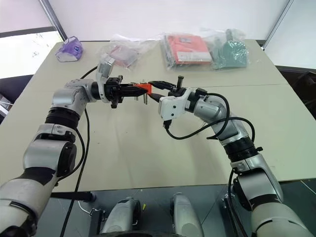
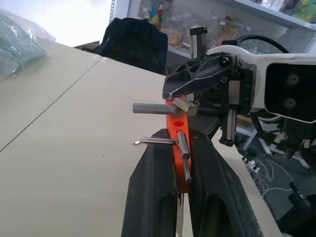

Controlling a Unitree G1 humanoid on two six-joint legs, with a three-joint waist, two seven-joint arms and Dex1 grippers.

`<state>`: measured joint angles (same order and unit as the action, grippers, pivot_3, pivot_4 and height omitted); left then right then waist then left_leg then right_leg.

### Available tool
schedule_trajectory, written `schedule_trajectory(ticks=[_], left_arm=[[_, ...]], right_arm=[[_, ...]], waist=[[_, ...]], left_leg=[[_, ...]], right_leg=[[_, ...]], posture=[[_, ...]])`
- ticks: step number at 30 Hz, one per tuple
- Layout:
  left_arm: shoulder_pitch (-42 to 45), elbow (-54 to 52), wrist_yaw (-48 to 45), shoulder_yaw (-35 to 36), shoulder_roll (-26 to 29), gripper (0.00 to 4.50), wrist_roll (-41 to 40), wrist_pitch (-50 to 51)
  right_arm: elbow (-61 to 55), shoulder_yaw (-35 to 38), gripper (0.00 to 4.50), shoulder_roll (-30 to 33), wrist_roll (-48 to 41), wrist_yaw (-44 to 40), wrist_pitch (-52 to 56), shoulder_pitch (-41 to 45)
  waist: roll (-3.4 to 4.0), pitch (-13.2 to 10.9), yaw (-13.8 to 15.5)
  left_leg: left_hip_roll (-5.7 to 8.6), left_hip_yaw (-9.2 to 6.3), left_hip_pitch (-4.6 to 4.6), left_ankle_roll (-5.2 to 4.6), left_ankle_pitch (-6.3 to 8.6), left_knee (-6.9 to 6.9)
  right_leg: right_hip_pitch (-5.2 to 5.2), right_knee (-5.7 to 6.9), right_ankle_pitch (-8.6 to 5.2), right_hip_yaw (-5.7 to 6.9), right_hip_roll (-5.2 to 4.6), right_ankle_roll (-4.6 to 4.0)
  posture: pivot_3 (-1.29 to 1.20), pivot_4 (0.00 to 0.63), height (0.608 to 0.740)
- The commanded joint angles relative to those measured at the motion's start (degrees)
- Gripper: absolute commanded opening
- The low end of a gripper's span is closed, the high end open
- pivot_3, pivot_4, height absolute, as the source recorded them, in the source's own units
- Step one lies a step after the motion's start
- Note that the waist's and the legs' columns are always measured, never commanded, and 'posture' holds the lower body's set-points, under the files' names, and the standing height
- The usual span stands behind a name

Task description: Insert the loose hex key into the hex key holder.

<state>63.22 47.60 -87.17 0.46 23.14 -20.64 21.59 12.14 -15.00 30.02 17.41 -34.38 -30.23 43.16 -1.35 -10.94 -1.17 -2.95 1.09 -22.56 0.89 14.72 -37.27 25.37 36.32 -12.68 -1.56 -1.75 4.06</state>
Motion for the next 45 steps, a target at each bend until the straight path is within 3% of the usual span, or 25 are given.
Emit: schedule_trajectory(ticks=[1, 4, 9, 10, 11, 14, 16, 19, 21, 25, 28, 31, 35, 40, 45], left_arm=[[1.1, -1.3, 2.1, 1.4, 1.0, 0.01, 0.1, -0.6], [1.0, -1.3, 2.3, 1.4, 1.0, 0.01, 0.2, -0.7], [0.2, -2.3, 2.8, 1.6, 1.2, 0.00, 0.0, -0.6], [-0.1, -2.7, 2.8, 1.6, 1.4, 0.00, -0.1, -0.4], [-0.4, -3.1, 3.0, 1.6, 1.6, 0.00, -0.1, -0.2], [-3.0, -6.1, 3.7, 1.1, 2.5, 0.00, 0.6, -1.7], [-5.9, -9.6, 4.9, 0.7, 3.5, 0.00, 1.8, -4.8], [-11.2, -17.7, 7.9, 0.5, 4.6, 0.00, 3.3, -9.0], [-14.8, -24.6, 10.4, 0.9, 4.6, 0.00, 2.5, -8.4], [-20.5, -36.1, 15.8, 1.8, 3.3, 0.00, -0.1, -4.3], [-23.5, -42.4, 20.1, 1.9, 1.7, 0.00, -2.2, -1.2], [-26.9, -46.5, 24.1, 1.5, -1.1, 0.00, -4.0, 0.1], [-29.6, -48.7, 27.6, 0.3, -3.6, 0.00, -4.4, 0.0], [-31.2, -50.0, 30.3, -0.6, -5.4, 0.00, -4.8, -0.2], [-32.1, -49.8, 32.0, -0.8, -6.3, 0.00, -4.7, -1.1]], right_arm=[[-3.3, -0.2, 1.00, 0.0, -0.8, -0.2, -2.4, 0.1], [-3.3, -0.3, 1.00, 0.1, -0.7, -0.4, -2.5, 0.0], [-3.0, -0.1, 3.38, 0.2, -0.6, -0.5, -2.5, -0.1], [-3.1, -0.1, 4.10, 0.5, -0.4, -0.6, -2.4, -0.2], [-3.1, -0.1, 4.45, 0.9, 0.0, -0.9, -2.1, -0.4], [-5.1, 1.3, 4.45, 2.8, -1.3, -2.8, 2.1, -2.9], [-9.5, 4.8, 4.45, 2.9, -6.2, -4.1, 11.8, -6.4], [-22.7, 11.4, 4.45, 0.8, -19.2, -6.0, 46.8, -12.2], [-31.2, 16.7, 4.45, -2.8, -26.3, -2.2, 70.4, -13.1], [-40.8, 24.2, 4.45, -9.6, -30.1, 5.6, 102.6, -10.9], [-44.2, 28.8, 4.45, -13.8, -29.7, 9.3, 119.0, -8.2], [-42.8, 34.1, 4.45, -19.2, -28.6, 16.1, 122.7, -8.7], [-41.3, 36.5, 4.45, -18.8, -30.4, 20.9, 122.7, -10.5], [-40.8, 35.7, 4.45, -17.4, -32.1, 25.9, 122.7, -12.7], [-39.3, 33.4, 4.45, -21.2, -31.7, 31.3, 122.7, -12.3]], waist=[[0.00, 0.0, 0.0], [0.00, 0.0, 0.1], [0.00, 0.0, 0.0], [0.00, 0.0, 0.1], [0.00, 0.0, 0.1], [0.00, 0.0, 0.1], [0.00, 0.0, 0.2], [0.00, 0.0, 0.4], [0.00, 0.0, 0.4], [0.02, 0.0, 0.5], [0.07, 0.0, 0.5], [0.07, 0.0, 0.5], [0.07, 0.0, 0.5], [0.07, 0.0, 0.1], [0.07, 0.0, -0.1]], left_leg=[[0.00, 0.00, 0.00, 0.00, 0.00, 0.00], [0.00, 0.00, 0.00, 0.00, 0.00, 0.00], [0.00, -0.01, 0.01, 0.00, 0.00, 0.01], [0.00, -0.01, 0.00, 0.00, 0.00, 0.01], [0.00, 0.00, 0.00, 0.00, 0.00, 0.00], [0.00, 0.00, 0.00, 0.00, 0.00, 0.00], [-0.01, 0.00, 0.01, 0.00, 0.00, 0.02], [-0.03, -0.01, 0.00, 0.00, 0.00, 0.01], [-0.07, -0.01, -0.01, 0.01, 0.00, 0.00], [-0.08, -0.02, 0.07, 0.01, 0.00, -0.10], [-0.07, -0.01, 0.11, 0.01, 0.00, -0.15], [-0.05, -0.02, 0.10, 0.01, 0.00, -0.14], [-0.03, -0.02, 0.06, 0.00, 0.00, -0.13], [-0.03, -0.03, 0.09, 0.00, 0.00, -0.09], [-0.03, -0.04, 0.12, 0.00, 0.00, -0.04]], right_leg=[[0.00, 0.00, 0.00, 0.00, 0.00, 0.00], [0.00, 0.00, 0.00, 0.00, 0.00, 0.00], [0.00, 0.00, 0.00, 0.00, 0.00, 0.00], [0.00, 0.00, 0.00, 0.00, 0.00, 0.00], [0.00, 0.00, 0.00, 0.00, 0.00, 0.00], [0.00, 0.00, 0.00, 0.00, 0.00, 0.00], [0.00, 0.00, 0.00, -0.01, 0.00, 0.00], [0.01, 0.04, 0.00, -0.01, 0.00, -0.01], [0.01, 0.06, 0.01, -0.01, -0.01, -0.02], [0.01, 0.26, 0.03, -0.01, -0.02, -0.06], [-0.01, 0.39, 0.02, -0.02, -0.02, -0.08], [0.00, 0.37, 0.02, -0.01, -0.02, -0.08], [0.00, 0.29, 0.03, -0.02, -0.02, -0.07], [0.00, 0.28, 0.03, -0.02, -0.01, -0.07], [0.00, 0.27, 0.02, -0.03, 0.02, -0.07]], posture=[[0.00, 0.150, 0.740], [0.00, 0.150, 0.740], [0.00, 0.150, 0.740], [0.00, 0.150, 0.740], [0.00, 0.150, 0.740], [0.00, 0.150, 0.740], [0.00, 0.150, 0.740], [0.00, 0.150, 0.740], [0.00, 0.150, 0.740], [0.00, 0.150, 0.740], [0.00, 0.150, 0.740], [0.00, 0.150, 0.740], [0.00, 0.150, 0.740], [0.00, 0.150, 0.740], [0.00, 0.150, 0.740]])
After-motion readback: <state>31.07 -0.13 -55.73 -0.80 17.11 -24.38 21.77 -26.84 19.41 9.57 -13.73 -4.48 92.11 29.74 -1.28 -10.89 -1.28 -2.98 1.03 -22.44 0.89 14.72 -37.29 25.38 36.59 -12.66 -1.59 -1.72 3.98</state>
